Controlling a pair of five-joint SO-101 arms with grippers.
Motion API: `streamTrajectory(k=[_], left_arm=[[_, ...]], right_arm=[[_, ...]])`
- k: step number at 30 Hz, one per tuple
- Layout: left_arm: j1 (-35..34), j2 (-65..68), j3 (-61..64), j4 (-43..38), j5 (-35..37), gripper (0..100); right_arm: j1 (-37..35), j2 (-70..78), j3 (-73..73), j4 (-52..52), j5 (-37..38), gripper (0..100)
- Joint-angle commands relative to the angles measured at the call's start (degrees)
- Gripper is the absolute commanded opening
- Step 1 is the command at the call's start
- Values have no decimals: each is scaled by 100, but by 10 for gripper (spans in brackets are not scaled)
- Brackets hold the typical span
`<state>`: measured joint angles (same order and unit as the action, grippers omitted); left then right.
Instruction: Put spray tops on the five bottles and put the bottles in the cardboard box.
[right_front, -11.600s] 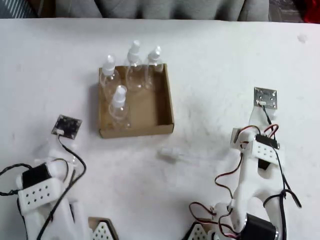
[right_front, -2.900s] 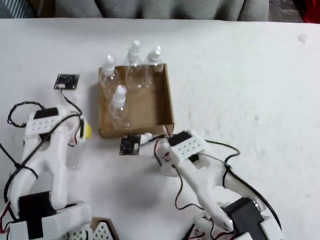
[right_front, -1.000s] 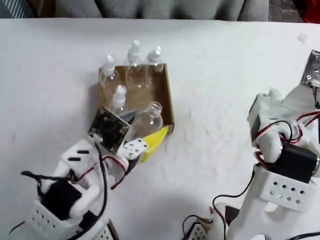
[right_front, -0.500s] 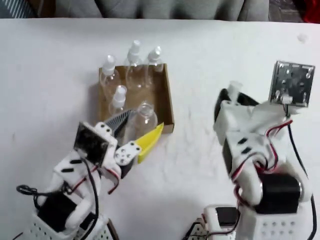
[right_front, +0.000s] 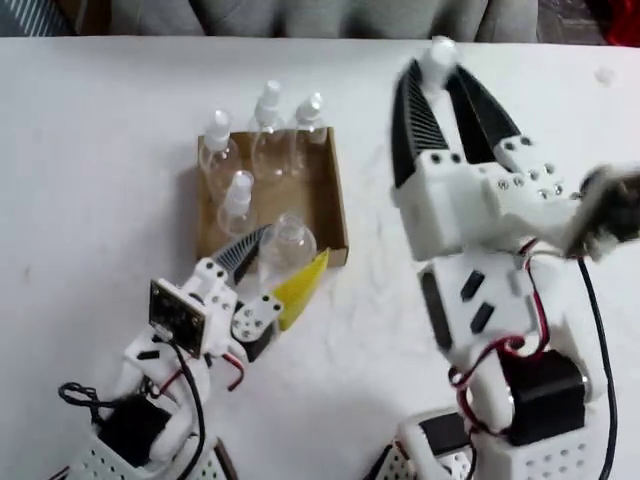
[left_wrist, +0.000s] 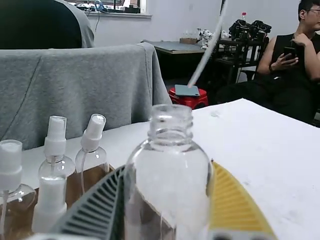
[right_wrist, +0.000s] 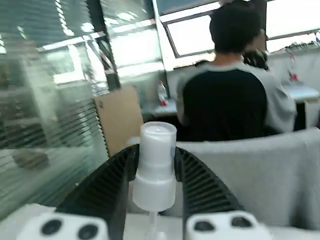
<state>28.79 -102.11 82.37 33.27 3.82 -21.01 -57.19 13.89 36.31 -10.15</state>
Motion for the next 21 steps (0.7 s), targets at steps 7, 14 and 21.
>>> streamTrajectory(k=[7, 14, 21], left_arm=[[-48, -242, 273, -229, 9, 23], [-57, -242, 791, -976, 9, 23], [-119, -242, 923, -1213, 9, 23]], right_arm=[[-1349, -22, -299, -541, 756, 15], [-1393, -13, -809, 382, 765, 15], [-1393, -22, -782, 787, 721, 15]])
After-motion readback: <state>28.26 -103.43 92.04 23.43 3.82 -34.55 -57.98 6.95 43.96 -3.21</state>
